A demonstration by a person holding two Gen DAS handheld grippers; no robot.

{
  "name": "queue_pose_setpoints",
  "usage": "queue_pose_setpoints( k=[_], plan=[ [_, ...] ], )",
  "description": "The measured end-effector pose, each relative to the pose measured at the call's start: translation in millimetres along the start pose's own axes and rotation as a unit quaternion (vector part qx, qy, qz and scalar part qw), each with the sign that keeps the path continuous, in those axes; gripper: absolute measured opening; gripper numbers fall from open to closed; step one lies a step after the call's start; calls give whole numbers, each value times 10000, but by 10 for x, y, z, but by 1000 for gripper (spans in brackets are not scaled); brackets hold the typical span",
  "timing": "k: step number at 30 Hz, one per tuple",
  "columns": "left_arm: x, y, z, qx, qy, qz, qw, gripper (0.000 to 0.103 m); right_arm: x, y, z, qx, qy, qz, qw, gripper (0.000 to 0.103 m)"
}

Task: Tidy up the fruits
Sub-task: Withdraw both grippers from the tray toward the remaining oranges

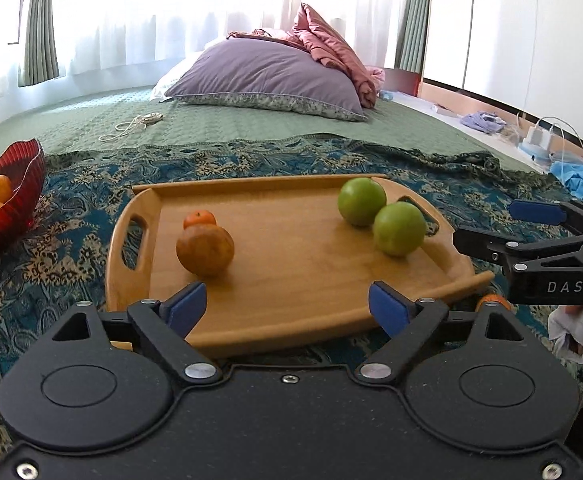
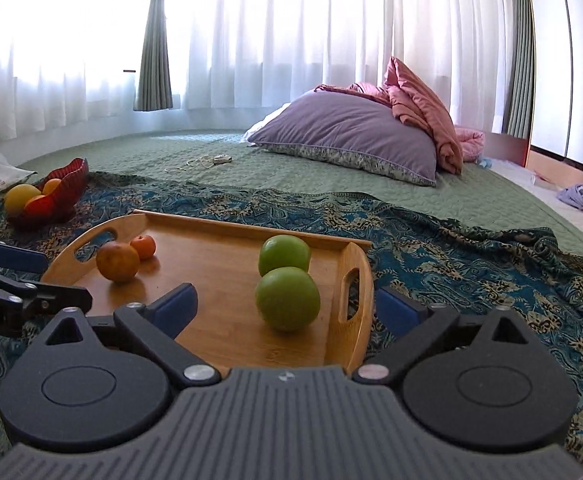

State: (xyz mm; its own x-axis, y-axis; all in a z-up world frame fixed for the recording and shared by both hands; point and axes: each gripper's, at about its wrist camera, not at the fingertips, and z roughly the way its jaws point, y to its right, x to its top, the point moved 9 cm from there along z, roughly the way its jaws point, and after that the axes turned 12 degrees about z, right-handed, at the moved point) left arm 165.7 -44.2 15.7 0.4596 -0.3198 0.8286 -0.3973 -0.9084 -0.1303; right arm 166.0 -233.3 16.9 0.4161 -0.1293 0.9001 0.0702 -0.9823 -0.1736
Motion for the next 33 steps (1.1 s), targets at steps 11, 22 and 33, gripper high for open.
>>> queue_pose_setpoints(
  k=[11,22,33],
  plan=[
    [-220,229,-63,43,-4,175,9998,94,-218,75,-138,-59,40,-64,10000,103],
    [-419,312,-6,60,-140,111,9998,95,-434,136,-194,-180,2,-148,9997,103],
    [-524,442,43,69,-133,170,9997,98,-640,194,-182,-313,-26,-161,9994,103]
  ],
)
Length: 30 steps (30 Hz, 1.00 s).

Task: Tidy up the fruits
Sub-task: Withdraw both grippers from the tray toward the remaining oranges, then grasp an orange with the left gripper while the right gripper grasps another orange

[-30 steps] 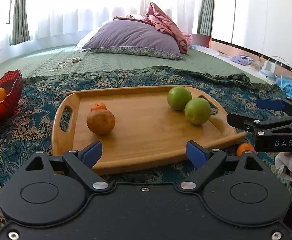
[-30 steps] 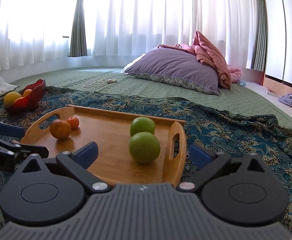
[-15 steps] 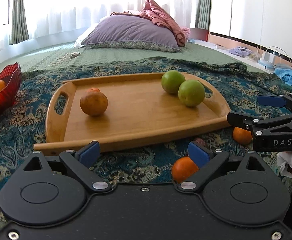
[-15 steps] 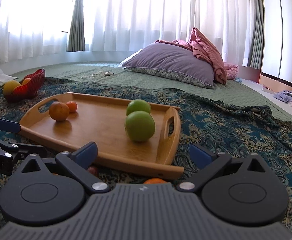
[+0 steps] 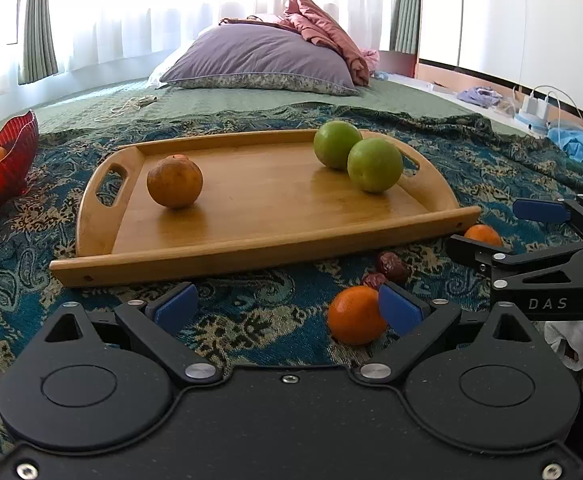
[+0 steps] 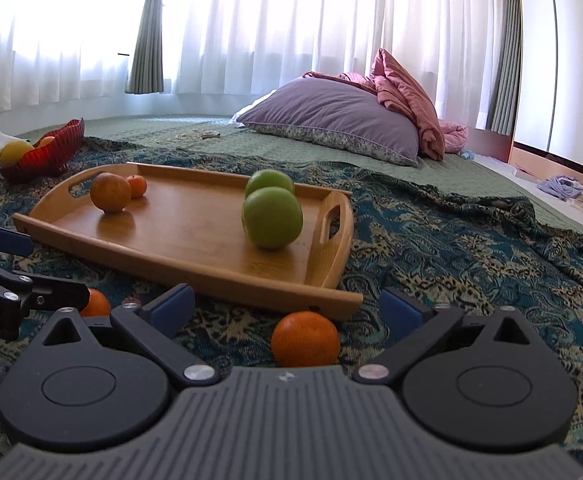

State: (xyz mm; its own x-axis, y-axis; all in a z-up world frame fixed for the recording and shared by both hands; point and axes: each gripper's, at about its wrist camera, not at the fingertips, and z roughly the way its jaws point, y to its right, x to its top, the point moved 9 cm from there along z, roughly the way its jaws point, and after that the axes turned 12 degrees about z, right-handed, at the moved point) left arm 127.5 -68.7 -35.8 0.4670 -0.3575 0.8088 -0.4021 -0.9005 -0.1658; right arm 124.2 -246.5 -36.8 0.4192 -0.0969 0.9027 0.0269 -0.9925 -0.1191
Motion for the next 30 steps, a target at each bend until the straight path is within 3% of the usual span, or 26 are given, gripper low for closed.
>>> queue_pose_setpoints(
  k=[16,25,30],
  plan=[
    [-117,193,86,-103,-51,83,9999,98,-182,4,99,-92,-198,26,9998,103],
    [-163,212,106,-71,-101,65,9999,86,-232,15,118,-142,-187,16,9997,103],
    [-160,228,104,-134,-76,37,9999,73,-251,8,132,-175,-173,-32,9997,103]
  ],
)
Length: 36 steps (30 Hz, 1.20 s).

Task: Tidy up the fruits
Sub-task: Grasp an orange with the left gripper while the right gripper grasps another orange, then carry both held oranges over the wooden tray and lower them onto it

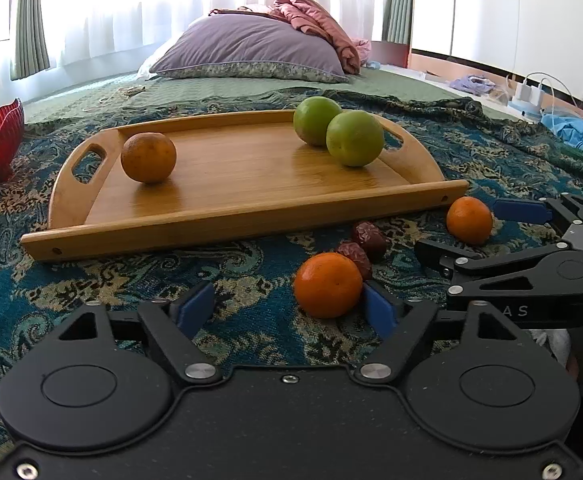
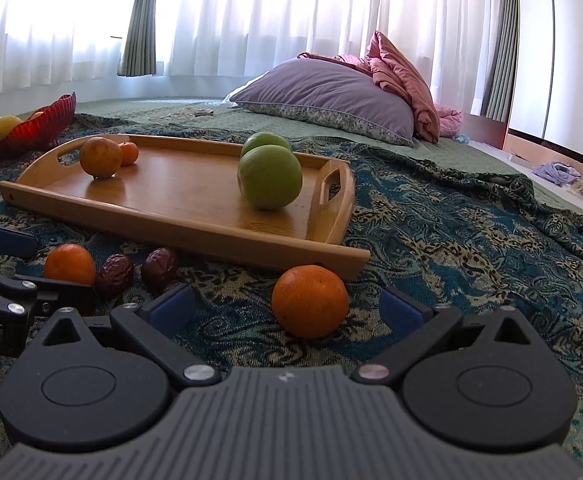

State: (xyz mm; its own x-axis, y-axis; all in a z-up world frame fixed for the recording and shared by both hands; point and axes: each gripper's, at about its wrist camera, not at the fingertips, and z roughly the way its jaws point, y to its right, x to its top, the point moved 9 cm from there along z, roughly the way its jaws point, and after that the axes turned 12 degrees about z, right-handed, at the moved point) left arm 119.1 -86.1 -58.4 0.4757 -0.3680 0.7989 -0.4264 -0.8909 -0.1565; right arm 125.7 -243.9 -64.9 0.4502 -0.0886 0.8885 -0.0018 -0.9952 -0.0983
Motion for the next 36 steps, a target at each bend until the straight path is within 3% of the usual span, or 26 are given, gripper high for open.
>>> queue_pose_setpoints(
  k=[6,14,20,24,28,36],
  plan=[
    [14,42,-35,-117,39,39,9999,56,4,7,-3,-1,25,29,10000,103],
    [55,103,-84,-267,130,62,9995,34,-23,27,29,6,-28,68,10000,86],
    [88,46,-127,-196,213,-124,9995,33,-35,20,18,43,16,53,10000,66],
    [100,-27,-144,-74,237,-159,9996,33,-40,19,3,15,56,52,10000,60],
    [109,-100,-166,11,259,-204,9995,32,-26,59,-1,-81,67,160,9998,48],
    [124,-226,-209,184,320,-214,9991,32,26,119,-11,-107,-4,383,9992,43]
  ],
)
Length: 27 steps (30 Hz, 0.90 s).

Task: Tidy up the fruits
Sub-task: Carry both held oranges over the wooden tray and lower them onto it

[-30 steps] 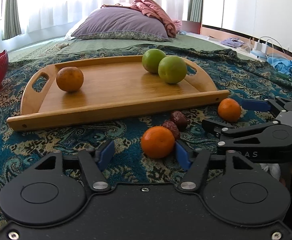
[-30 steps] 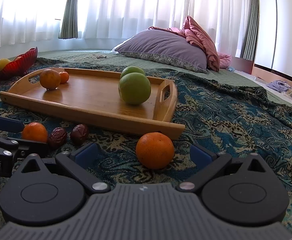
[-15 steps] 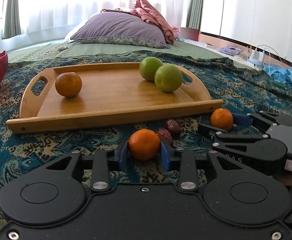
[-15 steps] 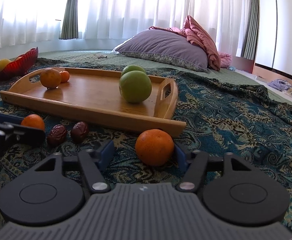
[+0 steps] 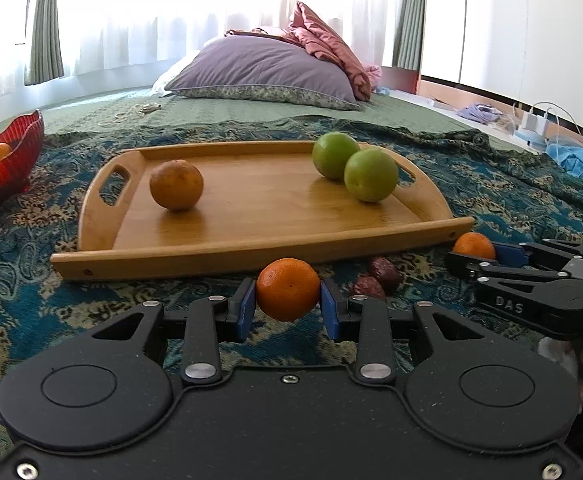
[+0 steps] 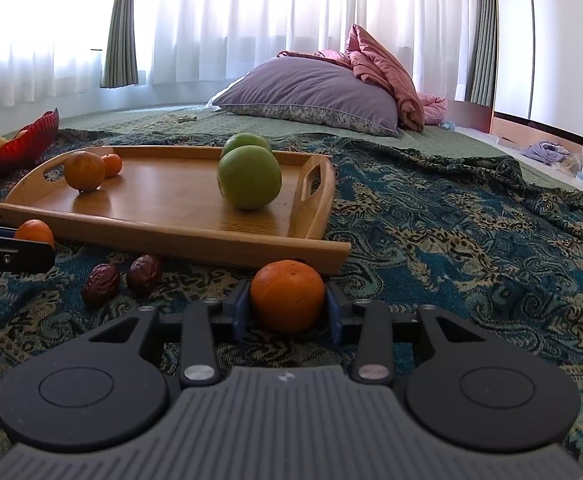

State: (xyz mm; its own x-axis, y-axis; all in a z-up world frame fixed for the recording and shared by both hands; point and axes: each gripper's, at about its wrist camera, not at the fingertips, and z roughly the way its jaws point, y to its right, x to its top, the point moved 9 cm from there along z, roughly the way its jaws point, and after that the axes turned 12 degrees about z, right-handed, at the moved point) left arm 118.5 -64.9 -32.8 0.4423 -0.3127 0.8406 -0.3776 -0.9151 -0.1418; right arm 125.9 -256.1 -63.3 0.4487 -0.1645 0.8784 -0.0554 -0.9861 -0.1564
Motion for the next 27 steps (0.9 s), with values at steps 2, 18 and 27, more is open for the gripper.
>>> queue_pose_setpoints(
  k=[2,18,27],
  plan=[
    [10,-41,-8,36,23,-17,10000,32,27,-9,-23,-8,19,-4,10000,43],
    [136,-393,-5,316,115,-131,9993,33,290,-502,-111,387,240,-124,9989,43],
    [249,-503,68,363,173,-16,9992,33,444,-792,54,570,187,-141,9981,43]
  ],
)
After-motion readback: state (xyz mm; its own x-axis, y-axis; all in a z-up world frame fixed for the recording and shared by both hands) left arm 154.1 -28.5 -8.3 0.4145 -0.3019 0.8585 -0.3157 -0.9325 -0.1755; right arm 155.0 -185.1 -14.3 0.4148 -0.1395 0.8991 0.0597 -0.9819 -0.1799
